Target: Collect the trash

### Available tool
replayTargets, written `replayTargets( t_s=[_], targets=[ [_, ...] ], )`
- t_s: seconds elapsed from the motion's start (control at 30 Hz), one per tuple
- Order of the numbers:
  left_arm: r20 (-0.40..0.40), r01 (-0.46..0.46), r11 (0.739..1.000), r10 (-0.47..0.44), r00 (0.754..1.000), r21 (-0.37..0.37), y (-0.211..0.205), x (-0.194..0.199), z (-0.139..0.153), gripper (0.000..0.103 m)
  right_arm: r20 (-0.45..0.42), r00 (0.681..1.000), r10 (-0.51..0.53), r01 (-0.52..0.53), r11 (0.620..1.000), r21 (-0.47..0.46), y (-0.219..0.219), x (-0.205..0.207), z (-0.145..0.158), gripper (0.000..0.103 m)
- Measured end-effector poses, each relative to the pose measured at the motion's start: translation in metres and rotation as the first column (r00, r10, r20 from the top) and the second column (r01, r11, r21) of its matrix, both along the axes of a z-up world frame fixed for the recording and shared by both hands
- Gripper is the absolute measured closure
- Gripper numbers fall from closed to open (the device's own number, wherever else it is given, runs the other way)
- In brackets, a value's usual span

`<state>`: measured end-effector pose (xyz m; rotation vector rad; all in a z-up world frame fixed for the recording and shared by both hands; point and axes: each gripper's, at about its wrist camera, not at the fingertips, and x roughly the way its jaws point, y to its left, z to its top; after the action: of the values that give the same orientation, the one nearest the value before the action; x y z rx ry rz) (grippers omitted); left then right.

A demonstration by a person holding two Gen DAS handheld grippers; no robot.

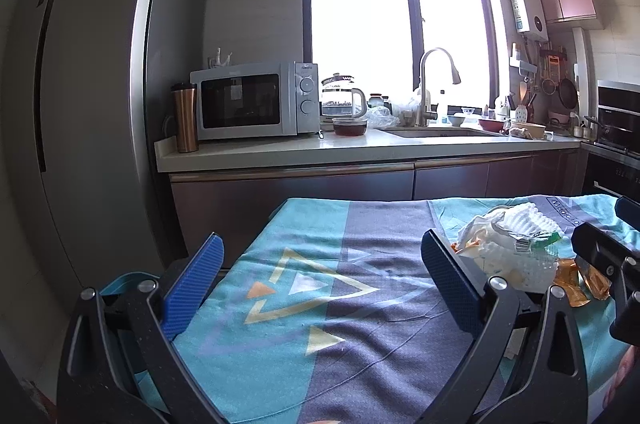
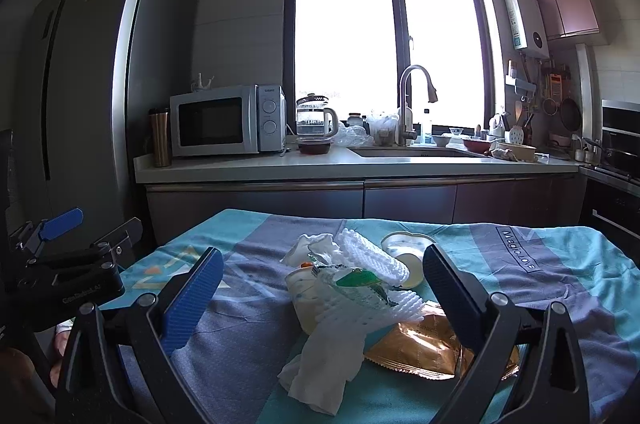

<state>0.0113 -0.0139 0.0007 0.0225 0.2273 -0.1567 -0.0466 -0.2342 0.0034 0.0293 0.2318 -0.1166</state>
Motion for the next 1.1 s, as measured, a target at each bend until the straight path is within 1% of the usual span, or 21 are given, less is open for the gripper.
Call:
replayTargets(
  t_s=[0.2,1.1],
  targets=[
    [0.013,-0.013,1.000,0.013,1.000,-0.011,0.0034,-0.0014,-0.0007,0.006,0.000,1.000,-0.001,0.001,1.000,-0.001,0.0012,-0.0016,-0.0019,0.006],
    [0.025,-0.013,1.000,0.014,1.000,-0.020,0.0063,-0.0011,-0.0019,0.006,0.001,1.000,-0.004,0.004,1.000,0.006,0.0018,-0.0011,-0.0014,0.007]
  ],
)
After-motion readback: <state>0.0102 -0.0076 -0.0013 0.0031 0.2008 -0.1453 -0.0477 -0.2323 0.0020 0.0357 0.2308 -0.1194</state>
